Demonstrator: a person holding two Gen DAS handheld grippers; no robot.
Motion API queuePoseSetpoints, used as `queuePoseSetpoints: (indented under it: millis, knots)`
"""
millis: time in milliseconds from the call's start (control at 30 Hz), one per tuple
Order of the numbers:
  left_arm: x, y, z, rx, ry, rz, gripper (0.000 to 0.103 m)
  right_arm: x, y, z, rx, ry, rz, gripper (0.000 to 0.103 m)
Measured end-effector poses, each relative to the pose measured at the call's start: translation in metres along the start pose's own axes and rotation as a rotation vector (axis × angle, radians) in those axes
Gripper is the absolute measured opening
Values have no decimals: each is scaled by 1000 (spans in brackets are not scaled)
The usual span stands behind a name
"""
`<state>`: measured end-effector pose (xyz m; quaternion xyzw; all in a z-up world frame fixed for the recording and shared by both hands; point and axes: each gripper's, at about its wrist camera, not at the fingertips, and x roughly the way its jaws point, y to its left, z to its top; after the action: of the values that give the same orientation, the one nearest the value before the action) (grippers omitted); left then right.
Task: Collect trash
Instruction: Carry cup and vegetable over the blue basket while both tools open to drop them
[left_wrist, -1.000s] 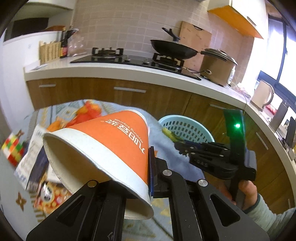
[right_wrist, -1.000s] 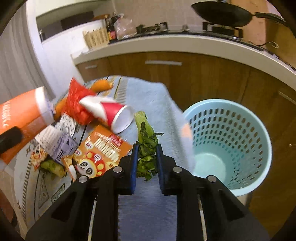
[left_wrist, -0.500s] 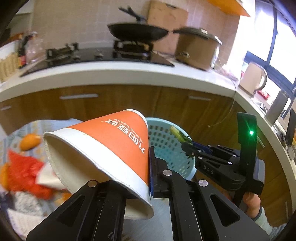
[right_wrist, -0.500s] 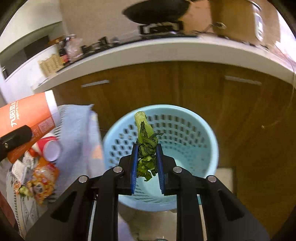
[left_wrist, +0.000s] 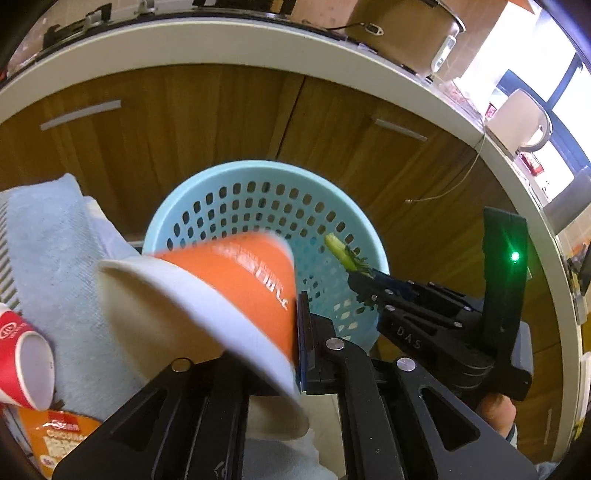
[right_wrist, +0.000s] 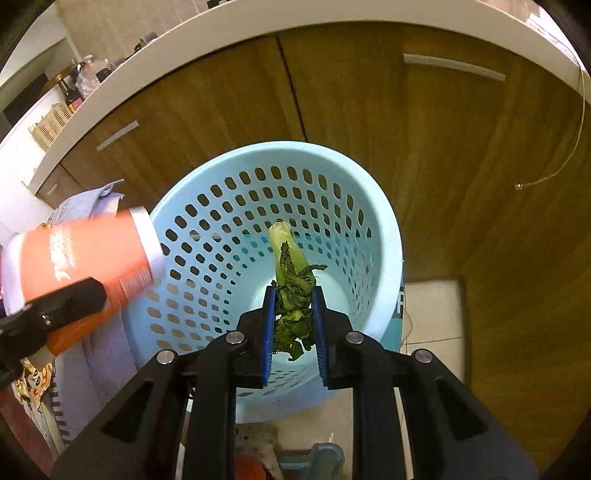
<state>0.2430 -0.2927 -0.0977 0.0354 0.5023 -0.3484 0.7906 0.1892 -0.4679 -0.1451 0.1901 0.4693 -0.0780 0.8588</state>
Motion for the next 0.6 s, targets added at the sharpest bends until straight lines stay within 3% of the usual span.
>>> queuePoseSetpoints:
  millis: [67,100,533,600]
  knots:
    - [-1,2,-2,-8,-3,20,57,0,0,1,5,0,-9,18]
    - [-3,4,-3,-10,-17,29,60,-1,0,0,7,2,-8,18]
    - [-46,22,-15,-56,-100,12,61,-26,4,-2,9,-50,6,22]
    - [-57,22,-20,-55,-123,13,61,-33,9,-3,2,-64,12,28]
